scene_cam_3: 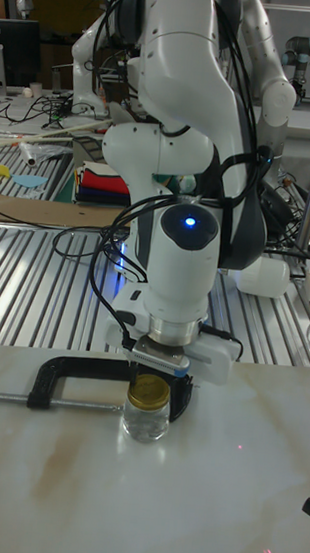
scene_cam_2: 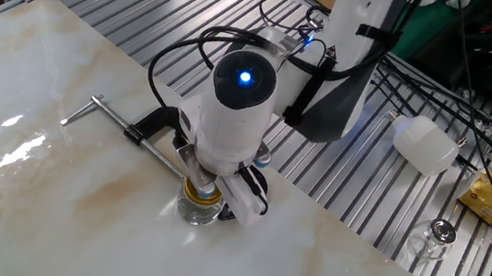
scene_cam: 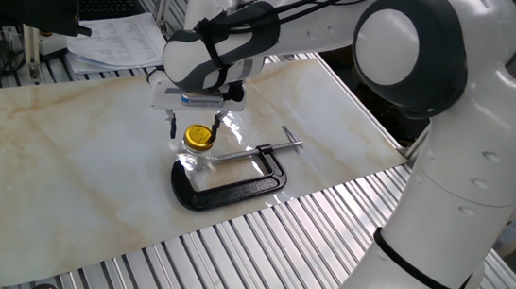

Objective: Screw the lid onto the jar

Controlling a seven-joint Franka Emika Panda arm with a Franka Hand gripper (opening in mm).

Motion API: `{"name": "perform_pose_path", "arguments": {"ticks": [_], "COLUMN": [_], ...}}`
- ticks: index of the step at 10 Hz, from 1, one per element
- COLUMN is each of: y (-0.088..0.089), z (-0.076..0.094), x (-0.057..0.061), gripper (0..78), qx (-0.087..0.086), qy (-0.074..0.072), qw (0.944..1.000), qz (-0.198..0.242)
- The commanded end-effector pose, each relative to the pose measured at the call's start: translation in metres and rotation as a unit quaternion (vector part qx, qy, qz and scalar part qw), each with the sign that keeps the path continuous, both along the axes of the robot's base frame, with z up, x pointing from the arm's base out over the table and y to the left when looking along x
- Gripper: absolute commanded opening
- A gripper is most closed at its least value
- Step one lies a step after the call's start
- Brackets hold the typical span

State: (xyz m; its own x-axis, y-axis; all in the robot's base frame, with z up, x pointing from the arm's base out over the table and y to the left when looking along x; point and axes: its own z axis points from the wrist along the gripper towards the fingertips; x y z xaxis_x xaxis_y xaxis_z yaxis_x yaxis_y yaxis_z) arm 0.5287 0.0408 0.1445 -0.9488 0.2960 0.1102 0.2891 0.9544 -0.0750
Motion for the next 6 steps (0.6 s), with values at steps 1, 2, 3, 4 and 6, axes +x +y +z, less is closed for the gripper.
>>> {"name": "perform_pose_path", "arguments": {"ticks": [1, 2, 3, 4, 6], "y": [0.000, 0.000, 0.000, 0.001, 0.005], "z": [0.000, 0.000, 0.001, 0.005, 0.017], "x": [0.000, 0.000, 0.000, 0.002, 0.004], "gripper": [77.4, 77.4, 77.4, 77.4, 77.4], "qx": [0.000, 0.000, -0.001, -0.004, -0.006], "qy": [-0.001, -0.001, -0.001, -0.001, 0.002], "qw": [1.0000, 1.0000, 1.0000, 1.0000, 1.0000], "qz": [0.001, 0.001, 0.001, 0.001, 0.002]}}
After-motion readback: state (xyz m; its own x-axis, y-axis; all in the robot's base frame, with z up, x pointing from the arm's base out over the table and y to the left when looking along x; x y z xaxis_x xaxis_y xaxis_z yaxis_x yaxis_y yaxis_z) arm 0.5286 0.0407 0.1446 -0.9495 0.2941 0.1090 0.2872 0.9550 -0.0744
